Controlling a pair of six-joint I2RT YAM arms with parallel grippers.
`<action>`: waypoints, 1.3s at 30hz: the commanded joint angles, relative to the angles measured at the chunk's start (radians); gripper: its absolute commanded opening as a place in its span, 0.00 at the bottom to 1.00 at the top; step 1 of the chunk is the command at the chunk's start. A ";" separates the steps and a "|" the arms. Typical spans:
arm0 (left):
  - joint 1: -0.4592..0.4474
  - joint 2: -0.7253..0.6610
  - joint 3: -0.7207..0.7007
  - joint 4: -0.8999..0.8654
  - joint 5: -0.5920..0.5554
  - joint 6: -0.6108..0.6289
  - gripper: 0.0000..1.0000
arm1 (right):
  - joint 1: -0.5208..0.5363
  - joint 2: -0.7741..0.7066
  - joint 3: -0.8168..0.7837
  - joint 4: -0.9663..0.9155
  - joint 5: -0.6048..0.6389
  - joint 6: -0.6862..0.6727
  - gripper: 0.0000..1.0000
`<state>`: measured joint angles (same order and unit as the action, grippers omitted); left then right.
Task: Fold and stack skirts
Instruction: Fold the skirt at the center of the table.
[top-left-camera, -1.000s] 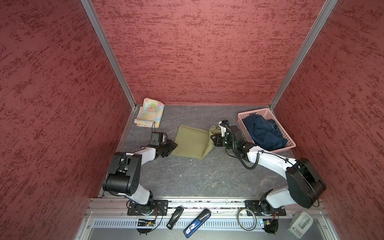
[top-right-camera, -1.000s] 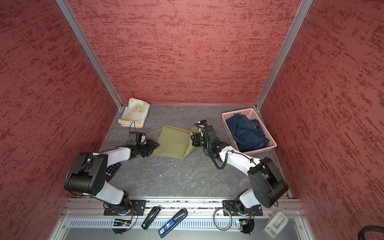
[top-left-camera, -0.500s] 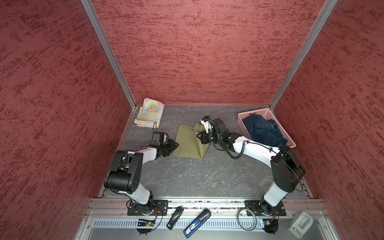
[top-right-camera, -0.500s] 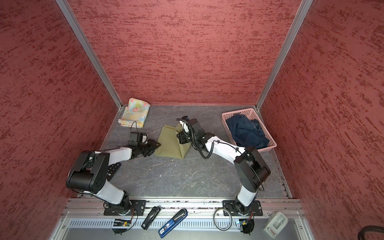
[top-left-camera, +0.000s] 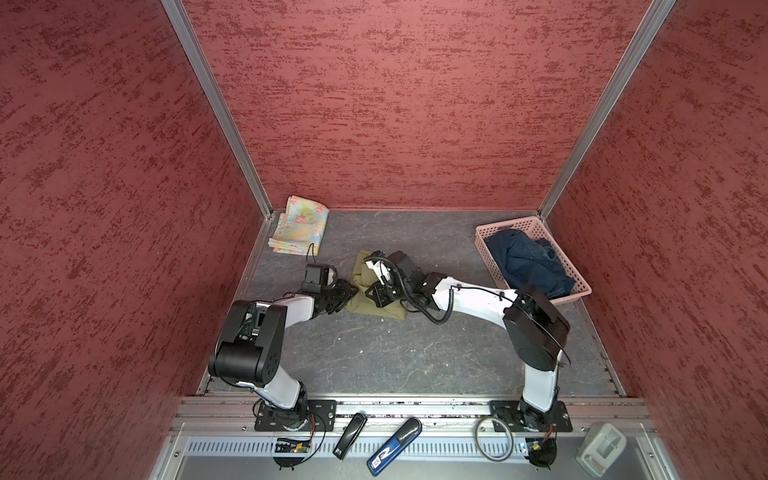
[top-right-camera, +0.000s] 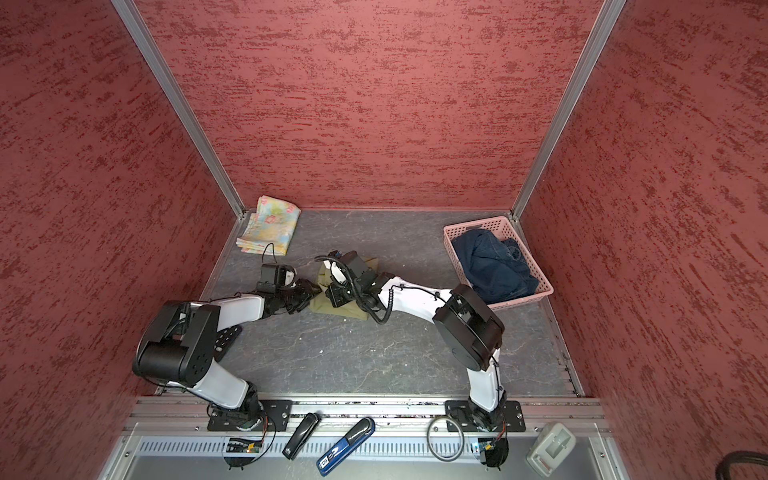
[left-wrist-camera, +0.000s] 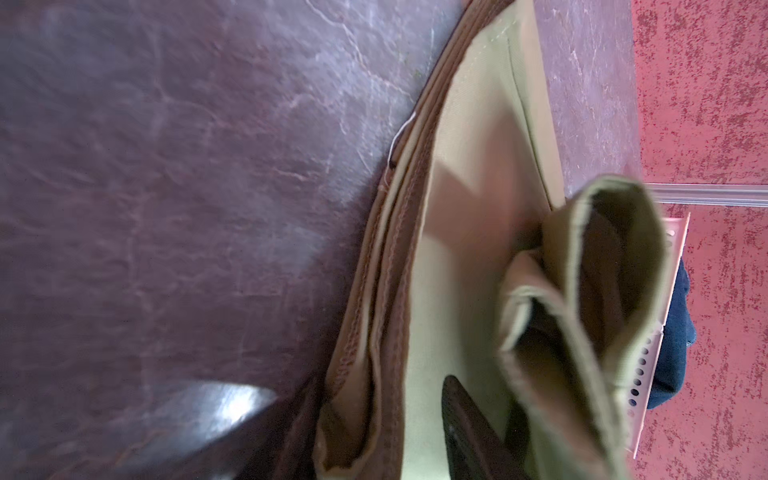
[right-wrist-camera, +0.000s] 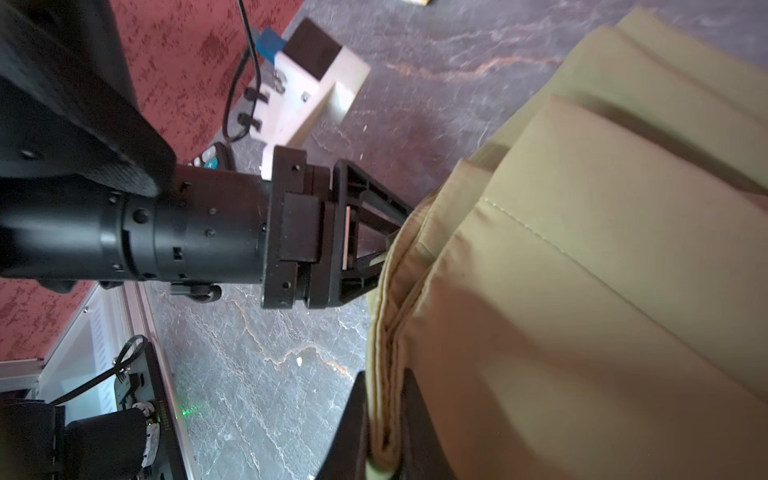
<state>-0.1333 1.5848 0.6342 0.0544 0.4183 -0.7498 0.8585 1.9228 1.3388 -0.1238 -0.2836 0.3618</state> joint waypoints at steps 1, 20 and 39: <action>-0.012 0.014 -0.025 -0.014 0.005 -0.002 0.49 | 0.004 0.018 0.039 0.010 -0.020 0.016 0.00; -0.011 -0.011 -0.041 -0.015 0.014 -0.005 0.48 | 0.005 0.009 0.083 0.065 0.202 0.107 0.00; 0.017 -0.015 -0.035 -0.037 0.020 0.004 0.49 | 0.020 0.090 0.105 0.087 0.125 0.104 0.39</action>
<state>-0.1268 1.5818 0.6186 0.0750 0.4412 -0.7536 0.8738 2.0514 1.4494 -0.0616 -0.1455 0.4789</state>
